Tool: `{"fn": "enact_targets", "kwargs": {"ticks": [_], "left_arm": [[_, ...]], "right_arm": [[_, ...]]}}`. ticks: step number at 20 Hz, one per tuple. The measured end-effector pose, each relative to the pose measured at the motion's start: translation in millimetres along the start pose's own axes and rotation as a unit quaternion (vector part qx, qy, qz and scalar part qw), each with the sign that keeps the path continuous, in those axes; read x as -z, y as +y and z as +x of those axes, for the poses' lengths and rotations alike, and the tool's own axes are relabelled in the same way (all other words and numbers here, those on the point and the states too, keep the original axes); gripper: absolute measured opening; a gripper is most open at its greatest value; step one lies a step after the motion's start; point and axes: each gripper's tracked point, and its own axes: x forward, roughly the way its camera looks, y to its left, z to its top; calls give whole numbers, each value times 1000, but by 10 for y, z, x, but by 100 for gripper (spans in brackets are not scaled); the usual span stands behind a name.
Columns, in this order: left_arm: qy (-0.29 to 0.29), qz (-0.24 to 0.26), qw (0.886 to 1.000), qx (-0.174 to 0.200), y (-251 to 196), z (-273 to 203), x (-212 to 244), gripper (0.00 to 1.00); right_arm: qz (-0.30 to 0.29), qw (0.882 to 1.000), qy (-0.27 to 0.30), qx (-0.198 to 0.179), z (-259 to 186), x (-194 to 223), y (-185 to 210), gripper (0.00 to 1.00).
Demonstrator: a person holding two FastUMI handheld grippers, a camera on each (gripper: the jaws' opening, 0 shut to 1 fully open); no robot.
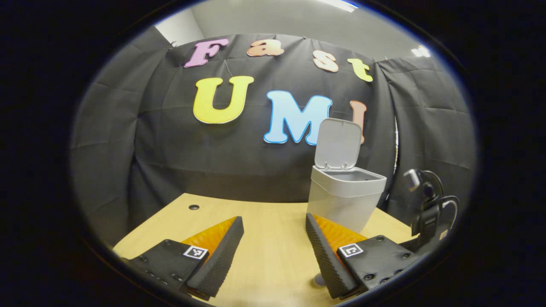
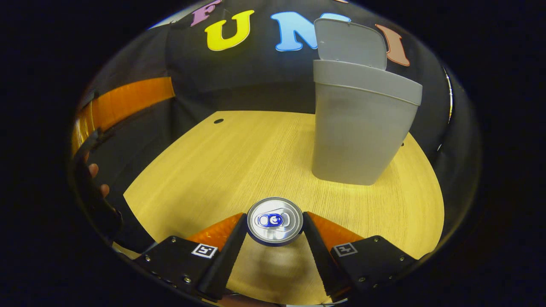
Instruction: Press the lid of the desktop garbage bin to open it, pick up the crumpled paper on the desktop and throw it into the bin, then pick up the pop can on the desktop and drop it into the bin, and finally close the garbage bin lid.
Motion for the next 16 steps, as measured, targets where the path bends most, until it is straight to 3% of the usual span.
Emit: {"fn": "enact_targets", "kwargs": {"ticks": [8,16], "left_arm": [[4,1,1000,-3,14,29,14,95],[5,-1,1000,-4,20,12,34,95]], "right_arm": [[8,997,-80,3,-245,-531,-133,83],[6,986,-167,24,-564,-1211,-370,83]]}}
